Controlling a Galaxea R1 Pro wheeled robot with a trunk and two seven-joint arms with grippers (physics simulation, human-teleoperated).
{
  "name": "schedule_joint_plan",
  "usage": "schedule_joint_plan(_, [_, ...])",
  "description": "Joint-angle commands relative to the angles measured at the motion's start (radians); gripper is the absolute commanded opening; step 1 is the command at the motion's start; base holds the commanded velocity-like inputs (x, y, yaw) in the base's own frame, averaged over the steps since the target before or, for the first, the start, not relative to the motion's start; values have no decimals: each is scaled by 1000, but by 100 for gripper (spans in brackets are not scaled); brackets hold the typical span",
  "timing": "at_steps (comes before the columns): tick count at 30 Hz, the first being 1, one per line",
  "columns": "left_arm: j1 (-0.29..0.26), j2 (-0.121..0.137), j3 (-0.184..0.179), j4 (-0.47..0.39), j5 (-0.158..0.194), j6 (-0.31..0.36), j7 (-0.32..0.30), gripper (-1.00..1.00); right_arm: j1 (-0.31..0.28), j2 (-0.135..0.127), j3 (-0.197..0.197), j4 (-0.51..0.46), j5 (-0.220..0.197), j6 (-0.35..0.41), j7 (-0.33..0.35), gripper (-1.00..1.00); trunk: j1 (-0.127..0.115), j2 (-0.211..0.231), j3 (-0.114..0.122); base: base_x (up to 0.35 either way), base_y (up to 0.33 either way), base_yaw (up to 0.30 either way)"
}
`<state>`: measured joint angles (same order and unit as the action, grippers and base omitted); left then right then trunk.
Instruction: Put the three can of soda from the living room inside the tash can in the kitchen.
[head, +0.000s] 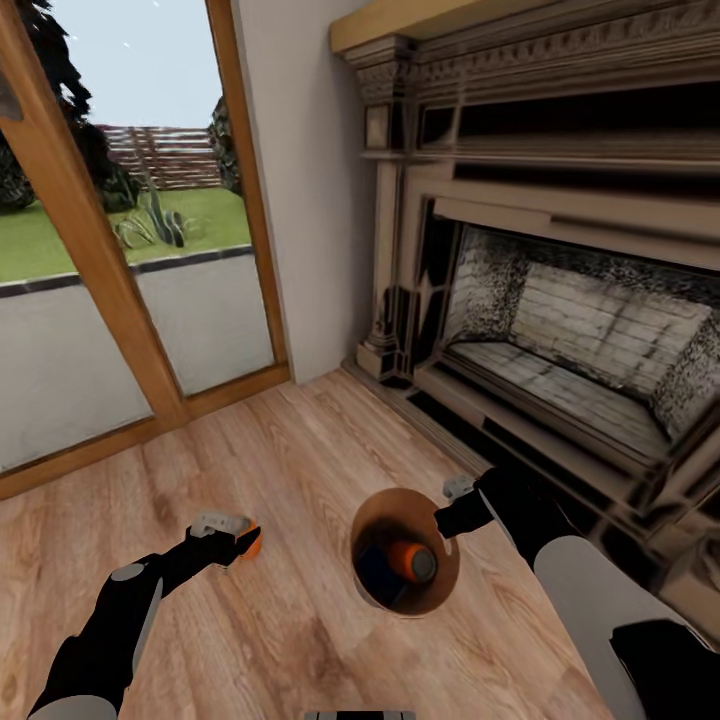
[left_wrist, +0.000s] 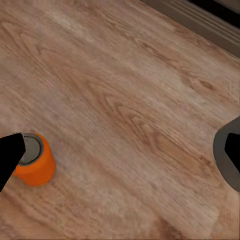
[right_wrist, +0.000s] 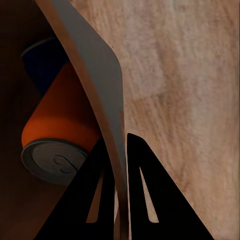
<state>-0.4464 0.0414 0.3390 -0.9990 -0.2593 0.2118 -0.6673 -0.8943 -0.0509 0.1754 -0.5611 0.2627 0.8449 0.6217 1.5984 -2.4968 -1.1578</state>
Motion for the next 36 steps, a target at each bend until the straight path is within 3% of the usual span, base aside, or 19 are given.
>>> schedule_joint_plan(1, [0, 0, 0, 0, 0, 0, 0, 100, 0, 0, -2, 0, -31, 10, 7, -100, 0, 0, 0, 324, 2, 0])
schedule_joint_plan(12, [0, 0, 0, 0, 0, 1, 0, 100, 3, 13, -2, 0, -30, 10, 6, -100, 0, 0, 0, 323, 16, 0])
schedule_joint_plan(21, [0, 0, 0, -1, 0, 1, -3, 100, 5, 15, -2, 0, -28, 10, 6, -100, 0, 0, 0, 242, 187, 0])
schedule_joint_plan(36, [0, 0, 0, 0, 0, 1, -4, 100, 10, 20, -1, 0, -28, 10, 5, -100, 0, 0, 0, 42, 48, 0])
